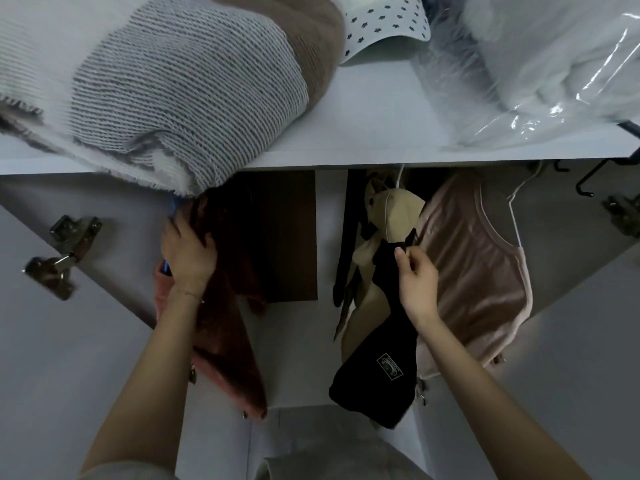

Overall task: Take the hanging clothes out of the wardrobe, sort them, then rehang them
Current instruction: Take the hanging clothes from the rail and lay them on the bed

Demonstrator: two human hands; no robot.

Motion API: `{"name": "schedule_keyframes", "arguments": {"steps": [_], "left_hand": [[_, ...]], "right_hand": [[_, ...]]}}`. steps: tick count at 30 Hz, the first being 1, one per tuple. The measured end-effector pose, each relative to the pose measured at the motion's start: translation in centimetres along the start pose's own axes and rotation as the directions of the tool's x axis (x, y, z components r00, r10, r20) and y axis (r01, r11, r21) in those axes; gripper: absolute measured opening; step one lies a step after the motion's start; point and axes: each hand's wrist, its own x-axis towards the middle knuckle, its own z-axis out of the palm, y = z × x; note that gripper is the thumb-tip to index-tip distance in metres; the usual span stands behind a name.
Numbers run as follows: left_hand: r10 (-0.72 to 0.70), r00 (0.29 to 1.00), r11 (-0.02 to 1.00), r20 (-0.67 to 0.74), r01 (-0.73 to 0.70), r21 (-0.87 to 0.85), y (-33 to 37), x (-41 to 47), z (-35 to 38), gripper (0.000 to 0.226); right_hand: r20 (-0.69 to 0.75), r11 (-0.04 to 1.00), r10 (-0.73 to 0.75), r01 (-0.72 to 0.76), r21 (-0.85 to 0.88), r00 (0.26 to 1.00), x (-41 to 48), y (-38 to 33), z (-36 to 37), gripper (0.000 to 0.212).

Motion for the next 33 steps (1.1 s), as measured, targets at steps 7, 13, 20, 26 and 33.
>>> {"name": "schedule_keyframes", "arguments": {"steps": [7, 13, 20, 26, 33], "left_hand": [[-0.233, 0.972, 0.926, 0.035, 0.233, -0.296, -0.5, 3.2, 0.2, 0.032], [-0.267, 0.863, 0.459, 0.428, 0.504, -0.731, 2.2, 3.6, 0.6, 0.030], [-0.047, 0.828, 0.175, 0.559, 0.558, -0.811, 5.2, 1.4, 2.0, 0.018], [0.041, 0.846, 0.073, 0.532, 0.529, -0.846, 10.1, 1.0, 1.2, 0.015], [0.298, 0.739, 0.320, 0.604, 0.518, -0.793, 11.2, -4.7, 3.3, 0.014]], "right_hand": [[0.042, 0.999, 0.002, 0.000, -0.044, 0.999, -0.5, -1.1, 1.4, 0.040], [0.076, 0.999, 0.012, -0.009, -0.040, 0.997, -0.9, -2.0, 2.7, 0.038], [0.093, 0.998, 0.026, -0.020, -0.061, 0.995, -1.1, -2.5, 3.3, 0.039], [0.097, 0.998, 0.035, -0.030, -0.052, 0.995, -1.3, -2.6, 3.5, 0.037], [0.085, 0.999, 0.031, -0.028, -0.041, 0.996, -1.2, -2.4, 1.8, 0.037]]}}
